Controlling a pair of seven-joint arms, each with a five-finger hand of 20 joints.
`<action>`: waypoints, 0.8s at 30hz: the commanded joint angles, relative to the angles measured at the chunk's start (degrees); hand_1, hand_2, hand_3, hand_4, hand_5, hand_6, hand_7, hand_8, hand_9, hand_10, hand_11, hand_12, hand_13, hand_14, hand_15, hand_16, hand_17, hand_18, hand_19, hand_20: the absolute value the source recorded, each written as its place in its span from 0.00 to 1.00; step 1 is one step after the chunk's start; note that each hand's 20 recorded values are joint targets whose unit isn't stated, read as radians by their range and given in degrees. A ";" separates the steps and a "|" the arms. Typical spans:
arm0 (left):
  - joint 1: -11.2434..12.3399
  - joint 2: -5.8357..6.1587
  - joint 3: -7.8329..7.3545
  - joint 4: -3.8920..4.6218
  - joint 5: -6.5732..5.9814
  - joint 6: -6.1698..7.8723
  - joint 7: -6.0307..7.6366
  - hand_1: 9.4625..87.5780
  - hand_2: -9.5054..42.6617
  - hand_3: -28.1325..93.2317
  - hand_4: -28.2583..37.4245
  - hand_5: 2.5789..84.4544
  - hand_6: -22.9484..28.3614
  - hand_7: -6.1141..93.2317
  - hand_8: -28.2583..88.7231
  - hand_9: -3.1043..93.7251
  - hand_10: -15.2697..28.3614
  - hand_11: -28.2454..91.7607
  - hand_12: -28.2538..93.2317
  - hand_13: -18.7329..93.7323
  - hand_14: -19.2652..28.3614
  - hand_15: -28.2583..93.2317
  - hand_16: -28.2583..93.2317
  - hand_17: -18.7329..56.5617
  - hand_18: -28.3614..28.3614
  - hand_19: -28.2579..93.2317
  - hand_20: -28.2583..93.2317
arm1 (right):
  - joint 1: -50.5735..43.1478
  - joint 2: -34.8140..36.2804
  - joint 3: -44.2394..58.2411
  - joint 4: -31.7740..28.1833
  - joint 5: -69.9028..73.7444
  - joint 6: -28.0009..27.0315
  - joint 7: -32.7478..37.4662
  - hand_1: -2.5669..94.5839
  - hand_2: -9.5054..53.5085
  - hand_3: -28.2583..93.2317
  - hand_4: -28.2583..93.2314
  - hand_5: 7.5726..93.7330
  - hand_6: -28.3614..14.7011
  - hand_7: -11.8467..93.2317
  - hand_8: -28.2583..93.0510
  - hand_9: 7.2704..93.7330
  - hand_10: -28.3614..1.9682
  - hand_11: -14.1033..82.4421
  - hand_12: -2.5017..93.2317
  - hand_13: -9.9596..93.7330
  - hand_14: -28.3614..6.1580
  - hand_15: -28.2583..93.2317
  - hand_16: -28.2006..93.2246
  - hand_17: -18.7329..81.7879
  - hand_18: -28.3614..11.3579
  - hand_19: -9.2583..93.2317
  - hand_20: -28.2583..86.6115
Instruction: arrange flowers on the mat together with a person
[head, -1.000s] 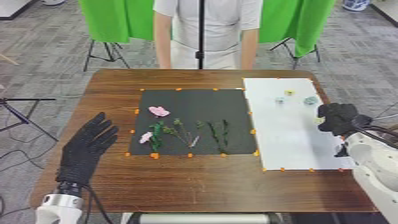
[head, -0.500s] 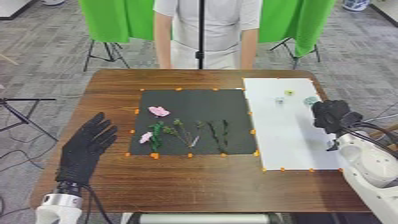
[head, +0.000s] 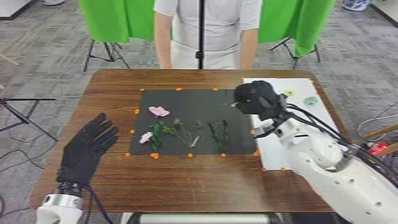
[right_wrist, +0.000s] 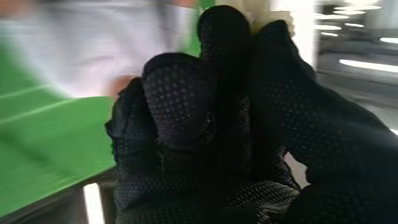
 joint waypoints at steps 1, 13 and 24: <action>0.40 0.92 1.27 0.29 -0.71 1.14 0.49 0.21 0.23 0.83 0.05 0.38 0.51 0.26 0.16 0.32 0.63 0.41 0.37 0.38 0.70 0.46 0.24 0.13 0.89 0.60 0.32 | 8.05 -13.06 -7.42 0.85 -4.15 -6.55 -5.17 0.56 0.00 0.90 0.00 0.75 0.72 0.55 0.23 0.93 0.73 0.30 0.51 0.84 0.67 0.77 0.45 0.58 0.26 0.97 0.59; -0.44 2.16 2.16 0.94 -1.13 1.68 0.29 0.21 0.23 0.83 0.04 0.38 0.51 0.26 0.16 0.32 0.63 0.41 0.37 0.38 0.70 0.46 0.24 0.14 0.89 0.60 0.32 | 11.80 -22.01 -13.46 12.70 -17.17 -10.95 -9.81 0.56 0.00 0.88 0.00 0.73 0.73 0.57 0.22 0.92 0.74 0.30 0.52 0.83 0.66 0.77 0.45 0.56 0.26 0.96 0.60; -2.00 2.39 2.26 1.59 -0.67 0.05 -1.25 0.21 0.23 0.83 0.04 0.39 0.51 0.26 0.16 0.32 0.63 0.41 0.37 0.38 0.70 0.46 0.24 0.13 0.89 0.60 0.32 | 12.41 -23.38 -17.84 17.72 -20.39 -0.39 -3.83 0.56 0.00 0.88 0.00 0.71 0.72 0.58 0.22 0.90 0.73 0.32 0.54 0.81 0.66 0.78 0.45 0.55 0.27 0.95 0.60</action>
